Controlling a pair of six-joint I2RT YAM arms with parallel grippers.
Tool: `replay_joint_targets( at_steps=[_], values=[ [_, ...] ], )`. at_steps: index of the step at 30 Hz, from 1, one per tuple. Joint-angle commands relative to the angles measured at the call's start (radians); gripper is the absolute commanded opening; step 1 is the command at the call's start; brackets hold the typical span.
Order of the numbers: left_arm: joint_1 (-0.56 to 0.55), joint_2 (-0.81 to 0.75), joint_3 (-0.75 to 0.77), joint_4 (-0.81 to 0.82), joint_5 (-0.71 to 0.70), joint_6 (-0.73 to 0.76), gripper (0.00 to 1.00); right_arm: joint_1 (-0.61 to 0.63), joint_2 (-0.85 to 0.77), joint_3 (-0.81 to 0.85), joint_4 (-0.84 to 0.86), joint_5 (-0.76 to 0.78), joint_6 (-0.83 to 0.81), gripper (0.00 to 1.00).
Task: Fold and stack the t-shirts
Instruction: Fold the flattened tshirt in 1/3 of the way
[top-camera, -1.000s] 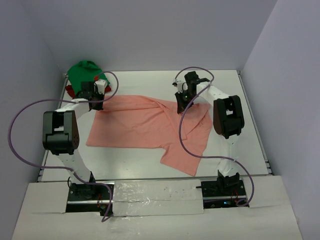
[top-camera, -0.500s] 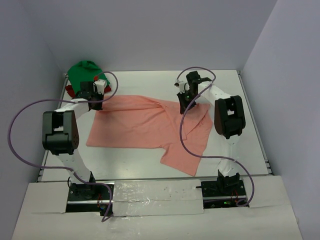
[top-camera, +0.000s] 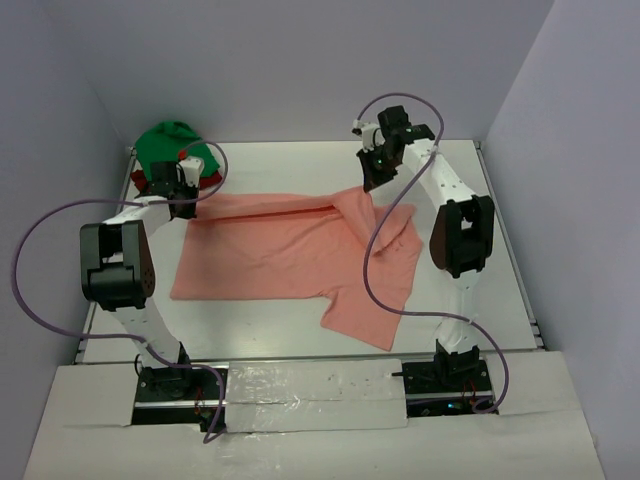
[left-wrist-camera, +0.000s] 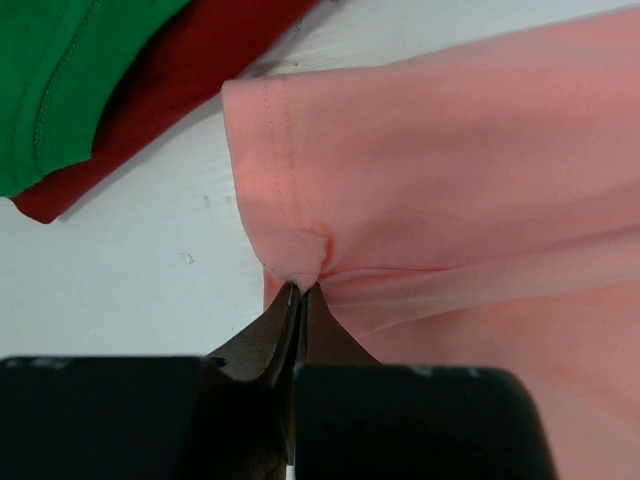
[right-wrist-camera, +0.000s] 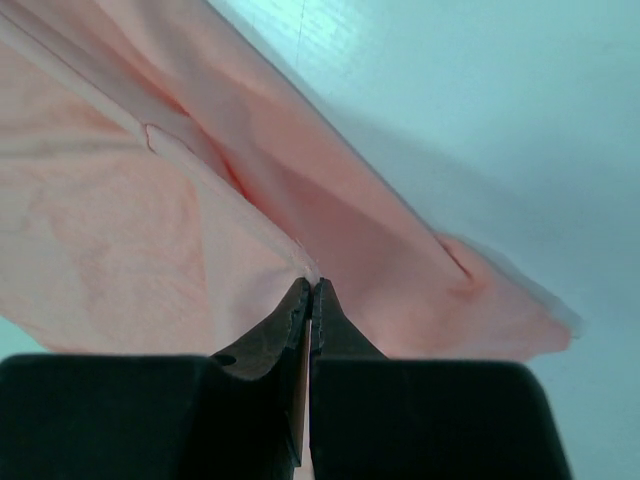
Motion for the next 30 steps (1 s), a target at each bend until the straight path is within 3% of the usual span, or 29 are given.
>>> replay_joint_targets(
  at_steps=[1, 8, 24, 27, 28, 30],
  values=[
    [0.009, -0.031, 0.040, 0.005, 0.010, 0.011, 0.00, -0.012, -0.046, 0.114, -0.060, 0.027, -0.014, 0.00],
    [0.009, -0.022, 0.036, -0.002, 0.024, 0.021, 0.00, -0.002, -0.028, 0.198, -0.137, 0.000, -0.025, 0.00],
    [0.012, -0.022, 0.039, -0.042, 0.010, 0.045, 0.00, 0.068, -0.127, -0.023, -0.201, -0.043, -0.071, 0.00],
    [0.018, -0.016, 0.042, -0.068, 0.034, 0.036, 0.10, 0.080, -0.138, -0.033, -0.221, -0.051, -0.074, 0.00],
    [0.020, -0.014, 0.040, -0.079, 0.040, 0.036, 0.27, 0.083, -0.140, -0.033, -0.234, -0.054, -0.076, 0.00],
    [0.026, -0.019, 0.034, -0.085, 0.057, 0.036, 0.49, 0.091, -0.146, -0.047, -0.244, -0.071, -0.076, 0.00]
  ],
)
